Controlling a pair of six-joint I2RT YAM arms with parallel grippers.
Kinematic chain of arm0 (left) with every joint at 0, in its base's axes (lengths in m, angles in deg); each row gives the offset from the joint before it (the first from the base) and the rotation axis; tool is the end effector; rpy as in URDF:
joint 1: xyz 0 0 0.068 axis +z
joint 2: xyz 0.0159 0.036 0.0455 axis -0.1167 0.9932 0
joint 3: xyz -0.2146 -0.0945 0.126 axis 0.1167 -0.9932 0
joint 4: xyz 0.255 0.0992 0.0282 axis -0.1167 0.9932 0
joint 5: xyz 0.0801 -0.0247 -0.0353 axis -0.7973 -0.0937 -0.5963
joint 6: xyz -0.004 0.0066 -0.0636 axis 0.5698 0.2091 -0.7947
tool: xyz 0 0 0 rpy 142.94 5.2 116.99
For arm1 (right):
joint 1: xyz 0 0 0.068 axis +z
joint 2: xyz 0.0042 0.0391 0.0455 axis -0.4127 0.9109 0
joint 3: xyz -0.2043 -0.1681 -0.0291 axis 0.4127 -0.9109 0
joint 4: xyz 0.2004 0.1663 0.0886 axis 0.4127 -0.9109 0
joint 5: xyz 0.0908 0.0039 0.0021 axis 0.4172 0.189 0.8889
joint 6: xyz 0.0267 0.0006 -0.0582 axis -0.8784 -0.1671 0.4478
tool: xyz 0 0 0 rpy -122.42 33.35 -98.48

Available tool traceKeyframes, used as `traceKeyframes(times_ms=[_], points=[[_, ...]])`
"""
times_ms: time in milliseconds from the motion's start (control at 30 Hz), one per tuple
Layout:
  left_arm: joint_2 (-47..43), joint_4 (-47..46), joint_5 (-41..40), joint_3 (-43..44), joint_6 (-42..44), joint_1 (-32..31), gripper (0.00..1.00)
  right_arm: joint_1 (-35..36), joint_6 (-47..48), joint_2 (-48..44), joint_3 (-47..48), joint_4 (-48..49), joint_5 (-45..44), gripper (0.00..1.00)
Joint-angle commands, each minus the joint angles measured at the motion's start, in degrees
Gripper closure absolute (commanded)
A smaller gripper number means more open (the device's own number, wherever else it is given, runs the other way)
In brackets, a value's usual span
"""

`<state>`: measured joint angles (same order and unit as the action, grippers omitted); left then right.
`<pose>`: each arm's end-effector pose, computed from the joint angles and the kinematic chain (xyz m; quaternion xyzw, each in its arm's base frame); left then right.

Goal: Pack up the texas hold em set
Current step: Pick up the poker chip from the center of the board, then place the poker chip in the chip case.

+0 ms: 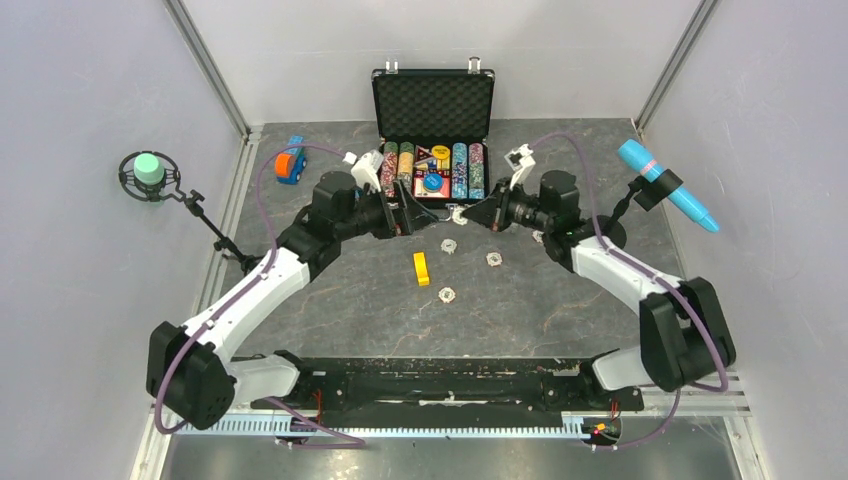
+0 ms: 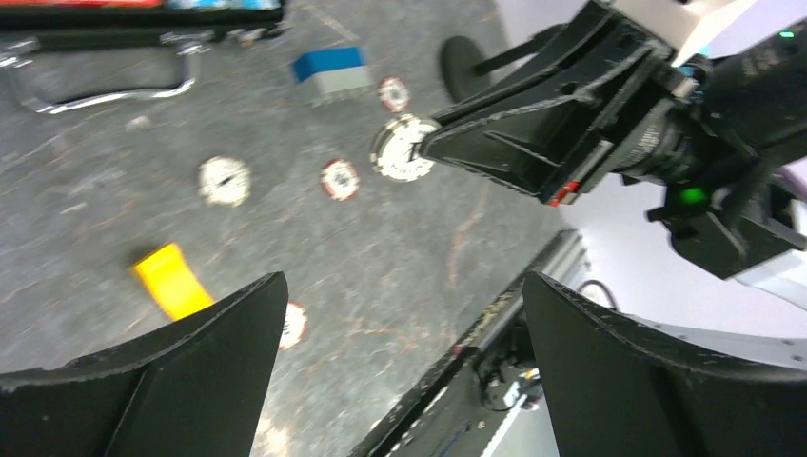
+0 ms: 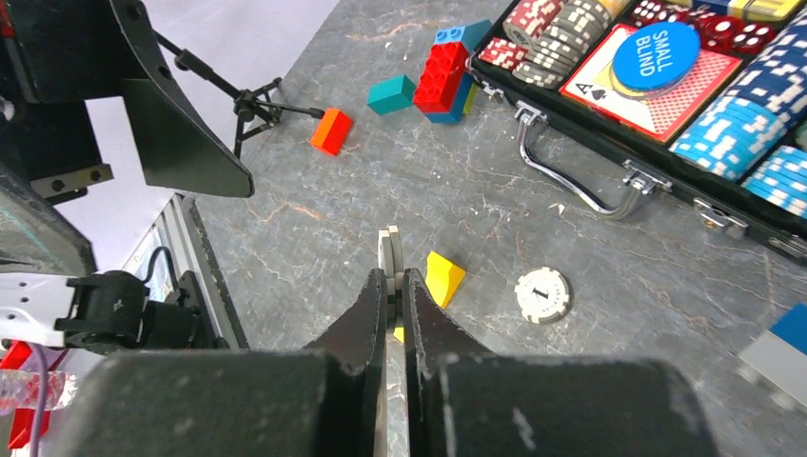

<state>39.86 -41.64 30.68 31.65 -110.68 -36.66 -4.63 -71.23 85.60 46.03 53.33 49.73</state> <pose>0.2569 -0.1701 0.3030 0.0414 0.8099 -0.4540 0.3692 0.3019 0.1404 0.2478 -0.1628 0.7523 0.4584 0.4442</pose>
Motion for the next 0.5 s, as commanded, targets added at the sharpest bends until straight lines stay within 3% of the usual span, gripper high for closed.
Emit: traceKeyframes(times_ms=[0, 467], points=[[-2.4, 11.0, -5.0, 2.8, 7.8, 3.2, 0.0, 4.1, 4.2, 4.6, 3.9, 6.8, -4.4, 0.97], [-6.5, 22.8, -14.6, 3.6, 20.3, 10.5, 0.0, 12.7, 16.5, 24.0, 19.8, 8.6, -11.0, 1.0]])
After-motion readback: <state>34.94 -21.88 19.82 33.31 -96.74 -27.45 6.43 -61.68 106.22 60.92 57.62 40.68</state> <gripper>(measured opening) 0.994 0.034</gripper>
